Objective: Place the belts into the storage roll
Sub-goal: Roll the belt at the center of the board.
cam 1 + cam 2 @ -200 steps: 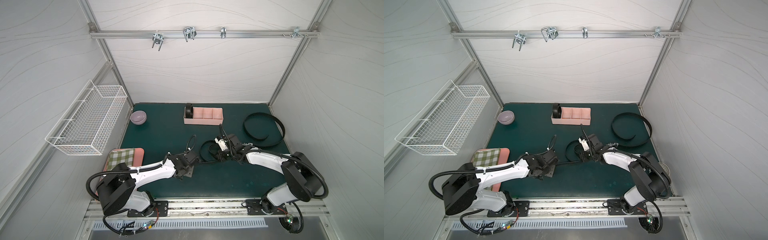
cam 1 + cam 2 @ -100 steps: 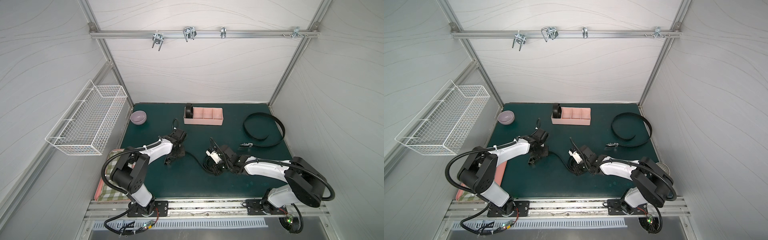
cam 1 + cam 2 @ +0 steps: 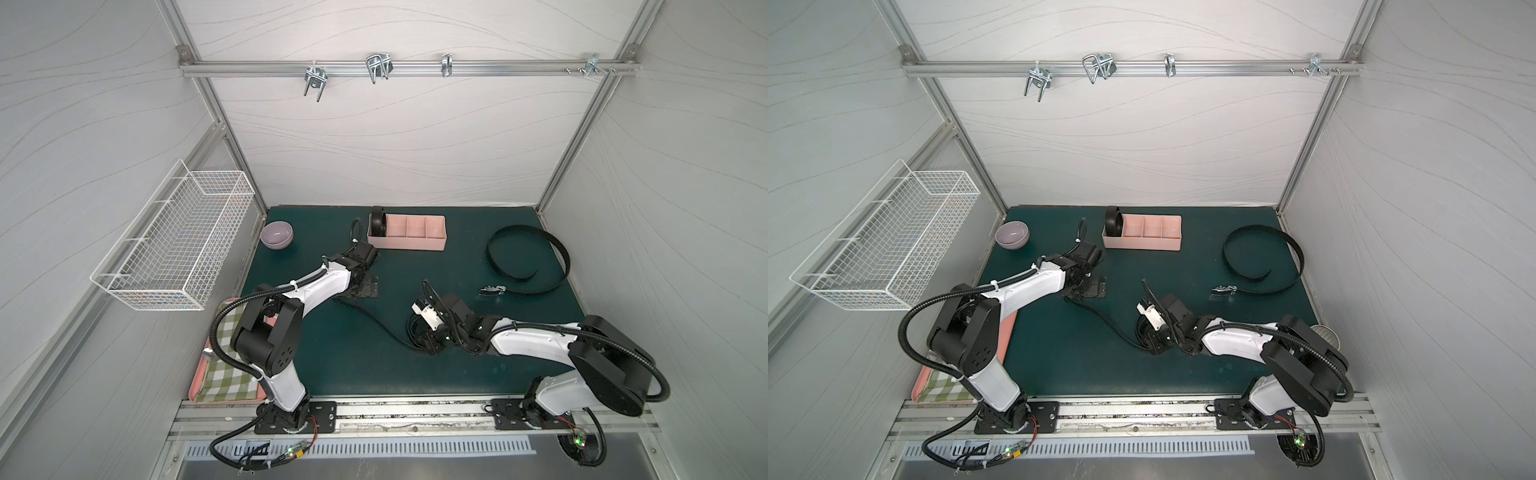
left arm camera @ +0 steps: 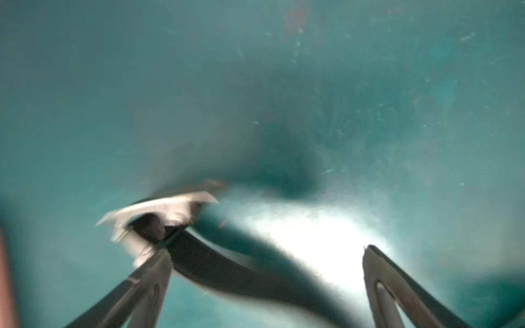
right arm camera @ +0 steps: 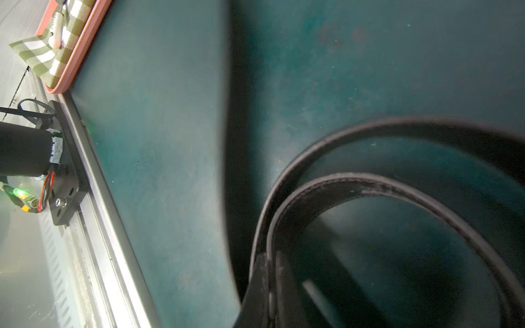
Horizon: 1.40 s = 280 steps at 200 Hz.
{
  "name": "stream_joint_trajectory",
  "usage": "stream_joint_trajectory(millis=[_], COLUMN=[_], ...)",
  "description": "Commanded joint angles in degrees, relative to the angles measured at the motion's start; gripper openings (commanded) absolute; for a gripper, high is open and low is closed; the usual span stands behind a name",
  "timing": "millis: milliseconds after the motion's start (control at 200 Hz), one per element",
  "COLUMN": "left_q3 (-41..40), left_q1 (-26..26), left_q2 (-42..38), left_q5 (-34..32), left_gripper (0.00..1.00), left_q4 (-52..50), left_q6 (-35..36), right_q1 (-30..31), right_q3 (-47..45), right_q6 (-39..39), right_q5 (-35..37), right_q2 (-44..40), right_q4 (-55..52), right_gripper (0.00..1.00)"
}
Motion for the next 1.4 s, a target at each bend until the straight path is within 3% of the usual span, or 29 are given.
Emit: stream_joint_trajectory(millis=[0,130,335,445,520,575,650,780,810,995,1120,1215,1395], left_q3=[4.2,-1.1,-19.5,-24.7,-25.8,-25.5,-23.7,-19.8,-19.0,-9.5,-7.3,-10.4,-10.7], left_q1=[-3.6,-3.7,-3.7,-4.0,-5.1,-5.3,-5.3,-5.3,-5.3,-6.0,-10.8,-14.2,-13.7], left_q2=[-3.1,-9.5,-24.0,-24.1,-22.3,-20.3,-17.0,-11.5,-10.6,-1.9,-0.6,-4.0,-5.6], left_q5=[-14.3,-14.2,3.3,9.0,9.6,9.8,9.2,6.7,6.9,12.5,11.2,6.8,3.3], left_gripper=[0.99,0.99,0.99,0.99,0.99,0.92,0.75,0.1,0.0,0.0,0.0,0.0,0.0], left_q4=[-3.7,-3.5,3.2,3.7,5.8,7.0,7.8,7.9,8.8,6.6,4.6,8.2,10.7], left_q6=[1.4,-6.2,-21.2,-30.8,-32.5,-32.7,-31.5,-26.8,-24.3,-4.4,5.1,8.3,11.6], right_q1=[0.8,0.4,-1.8,-2.5,-3.0,-3.2,-3.3,-3.4,-3.5,-3.5,-3.6,-3.7,-3.7], right_q3=[-1.5,-1.4,-2.1,-2.5,-3.0,-3.3,-3.5,-4.1,-4.2,-5.1,-6.5,-7.5,-7.5], right_q6=[1.0,1.2,0.7,0.5,0.8,0.7,0.8,1.0,1.0,1.6,2.9,3.6,3.8], right_q5=[-1.7,-1.5,-2.5,-2.8,-2.8,-2.9,-3.0,-2.8,-2.8,-2.9,-1.6,-0.9,-1.4], right_q2=[1.8,1.9,0.8,0.3,-0.1,-0.2,-0.5,-1.5,-1.7,-3.2,-5.3,-6.5,-4.9], right_q4=[-2.2,-2.1,-2.2,-2.0,-1.7,-1.4,-1.6,-2.1,-2.3,-2.4,-2.0,-1.4,-0.5], right_gripper=[0.0,0.0,0.0,0.0,0.0,0.0,0.0,0.0,0.0,0.0,0.0,0.0,0.0])
